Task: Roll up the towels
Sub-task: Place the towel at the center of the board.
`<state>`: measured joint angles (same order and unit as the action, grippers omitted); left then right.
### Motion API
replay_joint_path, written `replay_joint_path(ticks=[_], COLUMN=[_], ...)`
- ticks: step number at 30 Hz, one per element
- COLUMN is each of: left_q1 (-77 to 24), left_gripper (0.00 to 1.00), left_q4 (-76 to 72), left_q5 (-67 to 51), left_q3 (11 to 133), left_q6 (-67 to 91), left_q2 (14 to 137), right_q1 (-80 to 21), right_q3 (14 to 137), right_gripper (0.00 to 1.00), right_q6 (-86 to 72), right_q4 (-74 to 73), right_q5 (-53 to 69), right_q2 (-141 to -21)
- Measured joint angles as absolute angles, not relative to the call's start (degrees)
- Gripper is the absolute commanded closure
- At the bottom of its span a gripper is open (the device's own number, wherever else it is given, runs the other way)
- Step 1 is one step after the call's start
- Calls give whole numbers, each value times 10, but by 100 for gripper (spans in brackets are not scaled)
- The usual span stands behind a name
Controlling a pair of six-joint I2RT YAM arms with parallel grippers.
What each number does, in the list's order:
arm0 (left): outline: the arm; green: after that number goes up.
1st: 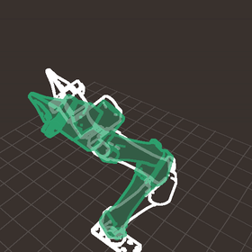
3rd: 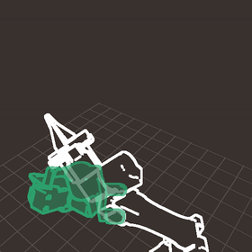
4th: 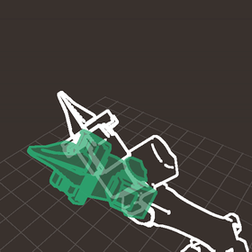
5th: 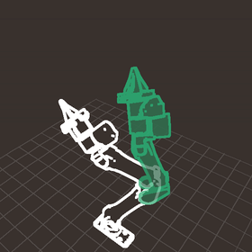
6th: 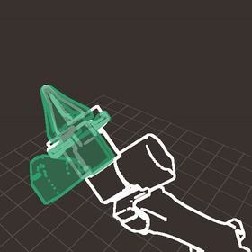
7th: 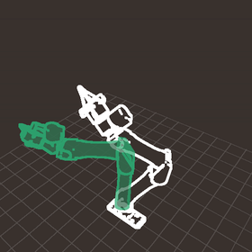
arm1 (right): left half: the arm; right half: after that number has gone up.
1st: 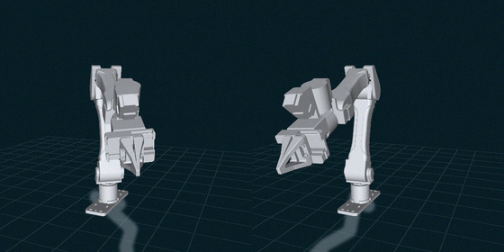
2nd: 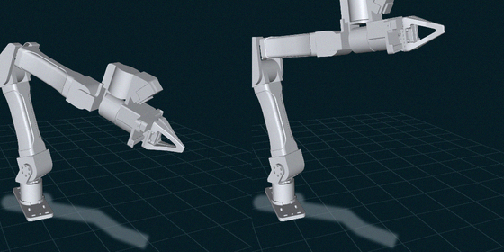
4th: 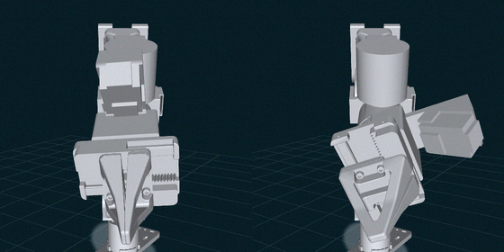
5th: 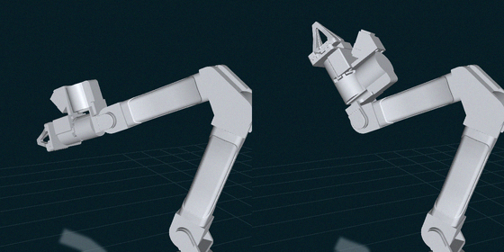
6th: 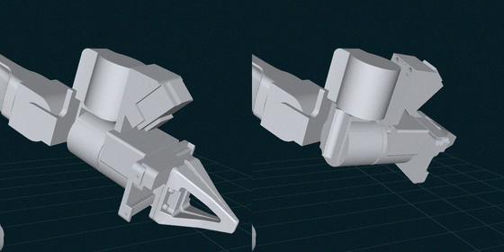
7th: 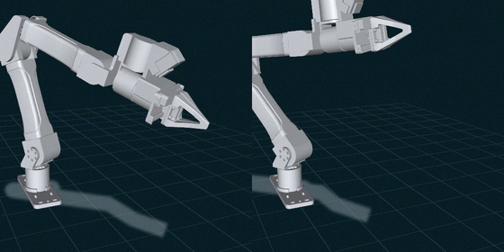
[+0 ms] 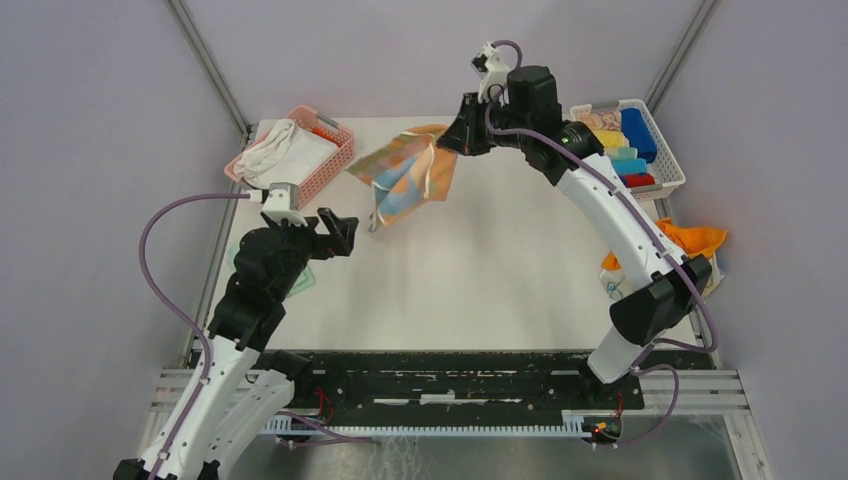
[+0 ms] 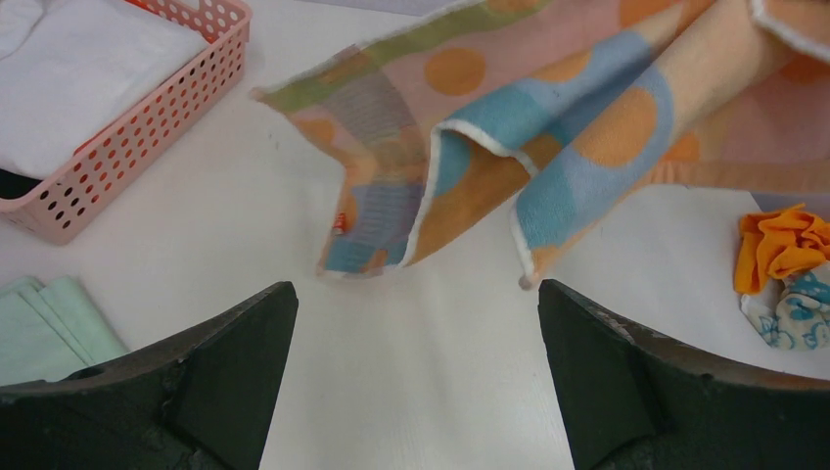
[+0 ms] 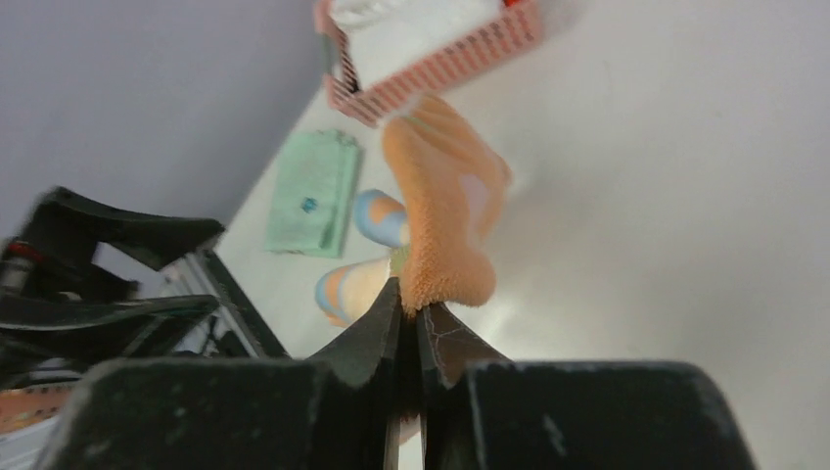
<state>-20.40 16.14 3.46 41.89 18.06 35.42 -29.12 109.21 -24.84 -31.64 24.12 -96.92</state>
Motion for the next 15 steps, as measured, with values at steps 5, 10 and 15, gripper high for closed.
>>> replay_joint_path(ticks=[5, 10, 15], left_q1=[-204, -204, -204], left_gripper=[1, 1, 1], left_q4=[162, 162, 162], left_q5=[23, 15, 13], left_q3=[418, 418, 418], left_q6=[198, 213, 223], left_q2=[373, 408, 470], right_q1=[-259, -189, -175], right_q3=[945, 826, 783], right_gripper=[75, 42, 37], right_q6=[-227, -218, -197], right_q4=[-326, -367, -387], right_q5=[158, 64, 22], right_q2=[-933, -931, -925])
